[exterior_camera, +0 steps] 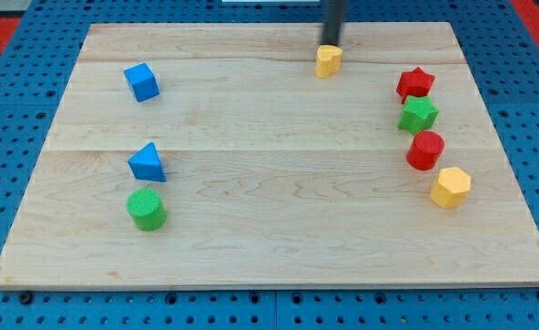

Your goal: Push the yellow heart to the top of the red star

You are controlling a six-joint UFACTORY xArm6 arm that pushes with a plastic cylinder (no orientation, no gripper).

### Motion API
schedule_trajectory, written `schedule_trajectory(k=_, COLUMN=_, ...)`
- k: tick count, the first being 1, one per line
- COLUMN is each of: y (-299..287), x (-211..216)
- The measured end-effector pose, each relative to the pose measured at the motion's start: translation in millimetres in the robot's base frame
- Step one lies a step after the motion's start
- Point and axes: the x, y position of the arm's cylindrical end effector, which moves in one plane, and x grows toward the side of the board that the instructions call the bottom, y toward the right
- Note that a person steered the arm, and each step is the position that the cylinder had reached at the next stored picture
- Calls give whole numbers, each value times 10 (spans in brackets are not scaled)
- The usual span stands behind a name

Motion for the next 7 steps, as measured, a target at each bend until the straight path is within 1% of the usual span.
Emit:
schedule_trajectory(k=1, y=-388, x=332)
schedule_trajectory(k=2, y=367, x=426)
schedule_trajectory(k=3, y=770, x=307)
schedule_trajectory(k=5, y=1229, x=306)
schedule_trajectory(k=6, y=1162, x=306)
schedule_trajectory(k=7, y=699, x=322)
